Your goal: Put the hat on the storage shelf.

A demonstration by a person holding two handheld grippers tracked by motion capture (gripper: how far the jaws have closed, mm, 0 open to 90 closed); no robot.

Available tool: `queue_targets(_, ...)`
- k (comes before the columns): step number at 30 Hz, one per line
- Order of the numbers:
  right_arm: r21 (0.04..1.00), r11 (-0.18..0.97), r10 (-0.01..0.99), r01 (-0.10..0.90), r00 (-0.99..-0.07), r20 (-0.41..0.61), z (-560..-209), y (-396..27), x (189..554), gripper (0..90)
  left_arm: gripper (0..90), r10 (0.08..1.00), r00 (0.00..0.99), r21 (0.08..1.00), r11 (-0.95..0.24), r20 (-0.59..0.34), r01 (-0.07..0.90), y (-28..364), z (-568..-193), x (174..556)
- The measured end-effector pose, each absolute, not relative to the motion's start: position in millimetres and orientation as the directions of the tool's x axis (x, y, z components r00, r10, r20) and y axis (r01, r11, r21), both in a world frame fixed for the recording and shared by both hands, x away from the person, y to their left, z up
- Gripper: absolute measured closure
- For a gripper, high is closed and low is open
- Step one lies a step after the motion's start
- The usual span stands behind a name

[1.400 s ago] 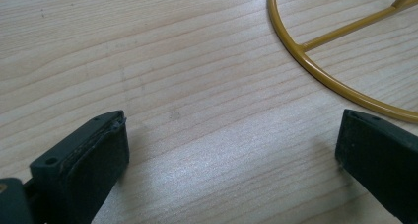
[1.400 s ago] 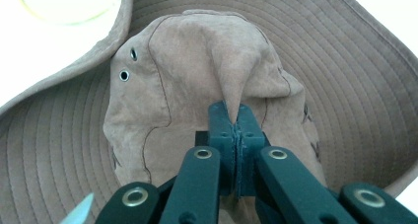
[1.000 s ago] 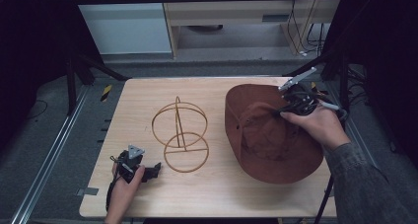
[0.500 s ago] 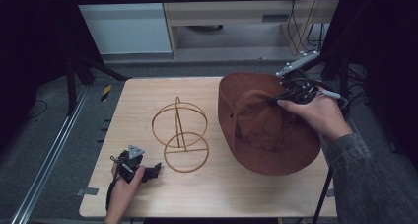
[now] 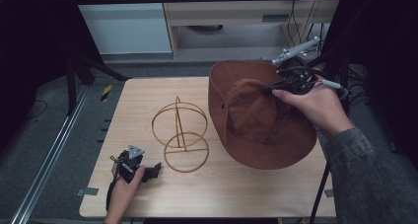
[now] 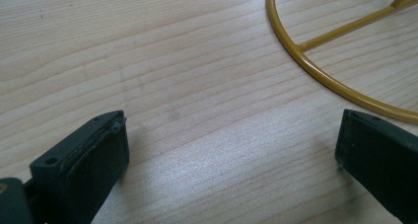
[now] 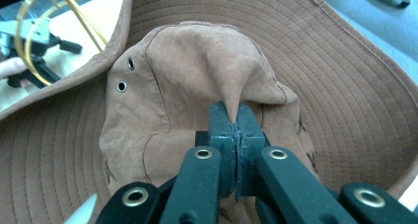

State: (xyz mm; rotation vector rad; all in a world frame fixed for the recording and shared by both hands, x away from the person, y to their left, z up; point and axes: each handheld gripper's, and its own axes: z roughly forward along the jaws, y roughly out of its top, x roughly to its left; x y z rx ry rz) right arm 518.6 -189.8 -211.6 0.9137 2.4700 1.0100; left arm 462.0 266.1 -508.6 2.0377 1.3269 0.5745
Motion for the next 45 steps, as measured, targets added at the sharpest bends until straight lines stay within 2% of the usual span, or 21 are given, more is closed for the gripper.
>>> queue_targets(17, 0.744, 0.571, 0.61, 0.348, -0.786, -0.1, -177.2, -160.1, 504.4, 89.1, 0.0, 0.917, 0.397, 0.709, -0.293, 0.02, 0.641, 266.1, -508.6, 462.0)
queue_targets(35, 0.809, 0.527, 0.575, 0.26, -0.81, -0.114, -157.9, -127.3, 488.9, 89.1, 0.0, 0.919, 0.394, 0.712, -0.289, 0.019, 0.64, 265.8, -508.8, 462.0)
queue_targets(45, 0.818, 0.52, 0.557, 0.244, -0.823, -0.109, -160.0, -111.3, 490.2, 89.1, 0.0, 0.918, 0.395, 0.71, -0.29, 0.018, 0.642, 265.8, -508.6, 461.9)
